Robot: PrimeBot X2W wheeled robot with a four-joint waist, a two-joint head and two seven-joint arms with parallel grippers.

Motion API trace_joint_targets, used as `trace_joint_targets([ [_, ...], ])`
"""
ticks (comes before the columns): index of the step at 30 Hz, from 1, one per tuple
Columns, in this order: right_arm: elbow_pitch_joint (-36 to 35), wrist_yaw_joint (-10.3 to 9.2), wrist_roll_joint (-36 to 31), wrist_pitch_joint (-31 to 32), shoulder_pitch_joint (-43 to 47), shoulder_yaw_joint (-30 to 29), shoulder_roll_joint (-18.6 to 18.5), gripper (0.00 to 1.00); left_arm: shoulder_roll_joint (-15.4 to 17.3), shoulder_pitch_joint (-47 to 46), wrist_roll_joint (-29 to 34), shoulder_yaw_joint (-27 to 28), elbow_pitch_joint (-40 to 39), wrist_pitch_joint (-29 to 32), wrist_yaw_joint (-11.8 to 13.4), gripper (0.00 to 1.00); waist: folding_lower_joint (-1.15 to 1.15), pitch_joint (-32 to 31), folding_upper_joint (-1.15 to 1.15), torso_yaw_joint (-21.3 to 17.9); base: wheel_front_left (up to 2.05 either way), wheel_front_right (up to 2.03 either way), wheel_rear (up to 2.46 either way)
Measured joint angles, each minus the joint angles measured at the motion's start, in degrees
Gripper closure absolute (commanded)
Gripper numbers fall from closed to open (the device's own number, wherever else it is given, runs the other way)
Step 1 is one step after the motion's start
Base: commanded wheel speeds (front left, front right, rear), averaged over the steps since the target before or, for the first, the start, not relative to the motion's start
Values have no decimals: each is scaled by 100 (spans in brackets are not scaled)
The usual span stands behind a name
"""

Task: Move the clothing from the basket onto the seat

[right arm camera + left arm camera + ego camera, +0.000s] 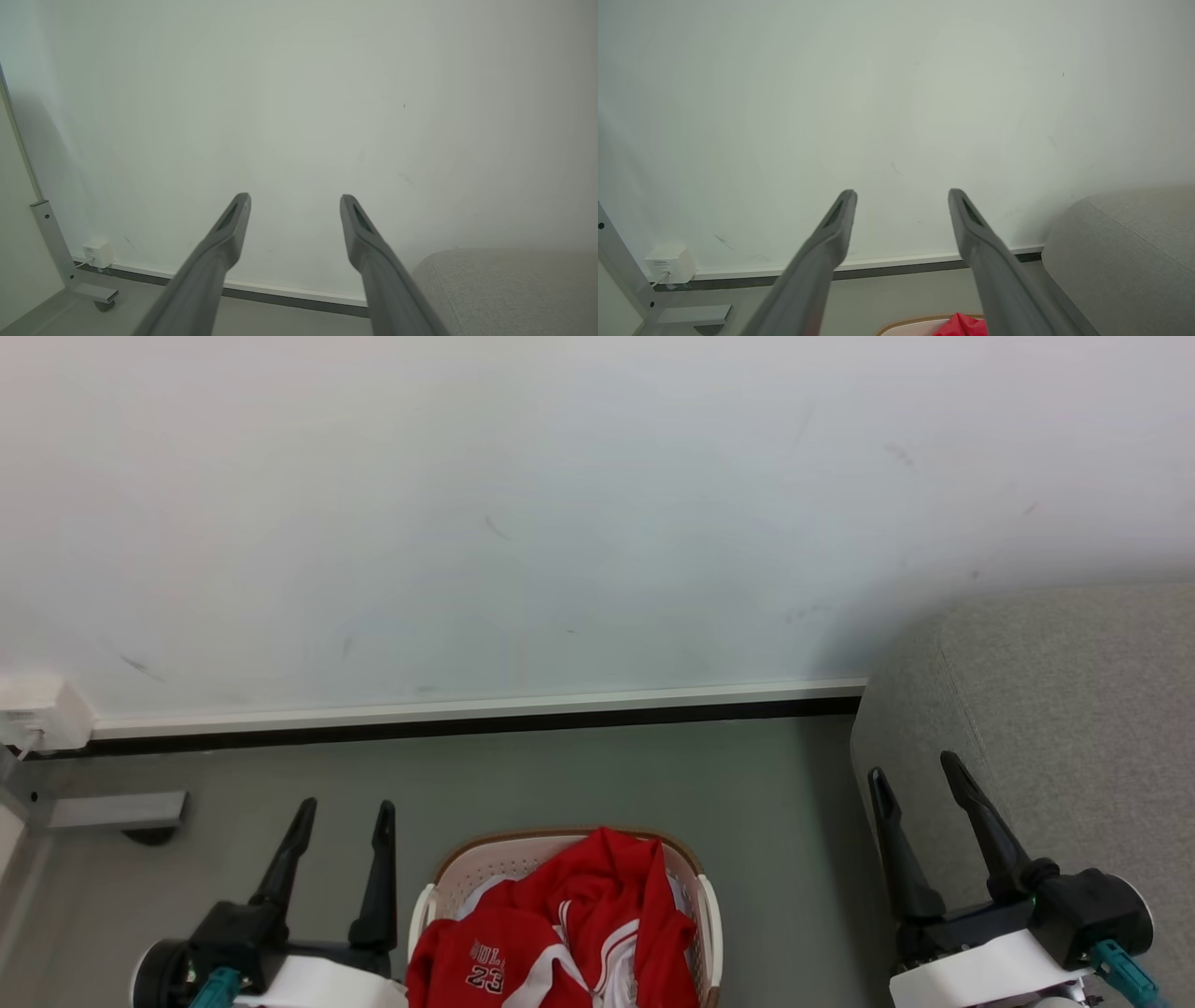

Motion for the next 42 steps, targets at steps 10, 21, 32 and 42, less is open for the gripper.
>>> trace_joint_targets([
  [10, -156, 0, 33, -1, -198, -169, 7, 0, -2, -171, -43, 80, -156, -1, -98, 0, 0, 427, 0, -90, 0, 0, 0],
  [21, -459, 1, 102, -1, -681, -335, 9, 0, -3, -797, -315, 158, 180, -1, -319, 0, 1, 1315, 0, -296, 0, 0, 0],
  [32, -805, 0, 235, -1, -1128, -354, 9, 0, 267, -1619, -469, -131, 972, -1, -441, 0, 1, 2214, 0, -628, 0, 0, 0],
  [42, -1047, 0, 442, -1, -1378, -333, 8, 0, 944, -2473, -994, -1083, 2706, -1, -455, 0, 1, 2995, 0, -1003, 0, 0, 0],
])
